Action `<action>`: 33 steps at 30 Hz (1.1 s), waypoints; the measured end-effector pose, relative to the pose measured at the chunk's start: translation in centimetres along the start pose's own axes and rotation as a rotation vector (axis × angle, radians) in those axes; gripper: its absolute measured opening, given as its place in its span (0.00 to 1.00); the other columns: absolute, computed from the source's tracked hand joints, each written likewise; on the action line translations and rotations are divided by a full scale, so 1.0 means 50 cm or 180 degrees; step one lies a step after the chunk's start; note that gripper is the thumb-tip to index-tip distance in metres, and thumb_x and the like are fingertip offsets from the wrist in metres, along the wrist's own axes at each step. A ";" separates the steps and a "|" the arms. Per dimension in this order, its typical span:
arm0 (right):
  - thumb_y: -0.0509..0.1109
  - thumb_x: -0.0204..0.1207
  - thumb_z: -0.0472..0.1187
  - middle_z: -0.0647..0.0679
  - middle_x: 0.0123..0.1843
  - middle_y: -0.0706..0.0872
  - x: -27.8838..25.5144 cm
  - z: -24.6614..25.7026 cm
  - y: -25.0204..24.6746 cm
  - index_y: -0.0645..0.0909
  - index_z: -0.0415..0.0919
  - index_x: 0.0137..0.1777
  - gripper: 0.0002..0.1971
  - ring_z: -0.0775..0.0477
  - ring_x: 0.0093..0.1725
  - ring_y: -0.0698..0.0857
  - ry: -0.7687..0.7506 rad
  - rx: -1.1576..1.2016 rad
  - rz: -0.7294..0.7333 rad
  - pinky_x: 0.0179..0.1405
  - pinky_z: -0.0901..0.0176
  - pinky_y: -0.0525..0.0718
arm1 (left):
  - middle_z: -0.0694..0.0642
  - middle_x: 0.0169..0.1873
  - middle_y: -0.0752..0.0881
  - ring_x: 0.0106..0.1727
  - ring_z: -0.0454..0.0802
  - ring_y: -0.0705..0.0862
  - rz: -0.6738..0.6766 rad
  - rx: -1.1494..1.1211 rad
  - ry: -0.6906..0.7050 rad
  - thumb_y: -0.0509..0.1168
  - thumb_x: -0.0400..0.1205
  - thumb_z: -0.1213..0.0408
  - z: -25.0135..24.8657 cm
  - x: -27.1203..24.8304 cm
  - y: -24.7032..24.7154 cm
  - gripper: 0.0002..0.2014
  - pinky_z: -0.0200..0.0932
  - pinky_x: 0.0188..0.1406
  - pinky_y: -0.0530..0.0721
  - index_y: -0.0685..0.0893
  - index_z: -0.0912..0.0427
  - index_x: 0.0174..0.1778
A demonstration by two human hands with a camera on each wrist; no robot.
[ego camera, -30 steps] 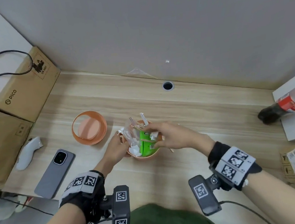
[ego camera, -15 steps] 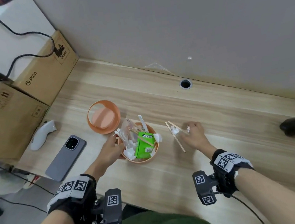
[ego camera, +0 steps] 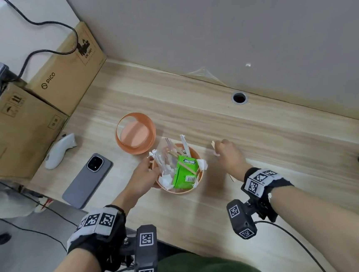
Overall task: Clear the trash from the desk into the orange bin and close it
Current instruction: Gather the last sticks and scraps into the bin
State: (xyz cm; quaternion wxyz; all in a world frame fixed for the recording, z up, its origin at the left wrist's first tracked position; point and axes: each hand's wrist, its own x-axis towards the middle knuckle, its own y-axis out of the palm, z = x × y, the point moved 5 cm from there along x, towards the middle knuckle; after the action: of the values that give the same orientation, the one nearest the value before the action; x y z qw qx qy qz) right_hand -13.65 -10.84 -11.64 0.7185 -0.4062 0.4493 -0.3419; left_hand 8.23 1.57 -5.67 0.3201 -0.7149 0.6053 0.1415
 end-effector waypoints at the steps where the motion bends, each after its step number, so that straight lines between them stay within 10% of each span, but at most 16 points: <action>1: 0.61 0.78 0.27 0.34 0.57 0.81 0.002 -0.003 -0.004 0.76 0.33 0.60 0.12 0.33 0.55 0.82 -0.0053 -0.0082 0.0024 0.41 0.52 0.72 | 0.44 0.47 0.86 0.44 0.46 0.90 0.0008 -0.0005 -0.0012 0.61 0.86 0.66 0.001 0.001 -0.001 0.14 0.41 0.39 0.90 0.80 0.49 0.65; 15: 0.61 0.77 0.29 0.35 0.49 0.86 -0.032 -0.116 -0.027 0.83 0.35 0.52 0.09 0.34 0.45 0.83 0.0344 -0.0249 -0.0036 0.37 0.54 0.70 | 0.43 0.47 0.85 0.43 0.44 0.89 0.0028 0.0037 0.0098 0.60 0.87 0.62 -0.006 -0.005 0.001 0.11 0.39 0.38 0.89 0.79 0.45 0.63; 22: 0.69 0.76 0.39 0.40 0.43 0.88 -0.055 -0.143 -0.047 0.88 0.40 0.46 0.07 0.38 0.48 0.86 0.0695 0.1013 -0.0057 0.40 0.60 0.74 | 0.47 0.47 0.87 0.43 0.48 0.89 0.0041 0.0107 0.0055 0.58 0.88 0.62 -0.014 -0.002 0.008 0.10 0.43 0.42 0.90 0.79 0.50 0.63; 29: 0.73 0.73 0.31 0.48 0.40 0.88 -0.090 0.000 -0.225 0.84 0.45 0.38 0.08 0.50 0.39 0.89 -0.0105 0.3349 -0.0665 0.45 0.59 0.89 | 0.47 0.45 0.88 0.39 0.44 0.89 0.0158 0.0206 0.0170 0.56 0.89 0.61 -0.029 0.001 0.031 0.10 0.38 0.36 0.89 0.78 0.48 0.62; 33: 0.73 0.73 0.30 0.52 0.39 0.83 -0.107 0.087 -0.283 0.82 0.40 0.41 0.05 0.49 0.40 0.87 -0.0663 0.3407 -0.0984 0.44 0.62 0.88 | 0.49 0.44 0.88 0.38 0.45 0.88 0.0225 0.0271 0.0200 0.55 0.89 0.63 -0.037 0.000 0.041 0.10 0.40 0.38 0.90 0.79 0.47 0.61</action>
State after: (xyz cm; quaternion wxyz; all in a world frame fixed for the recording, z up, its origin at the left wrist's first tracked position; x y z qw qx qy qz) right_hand -13.36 -11.25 4.09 0.8065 -0.0780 0.0753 -0.5812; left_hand 5.95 0.25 -4.85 0.3259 -0.6829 0.6454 0.1042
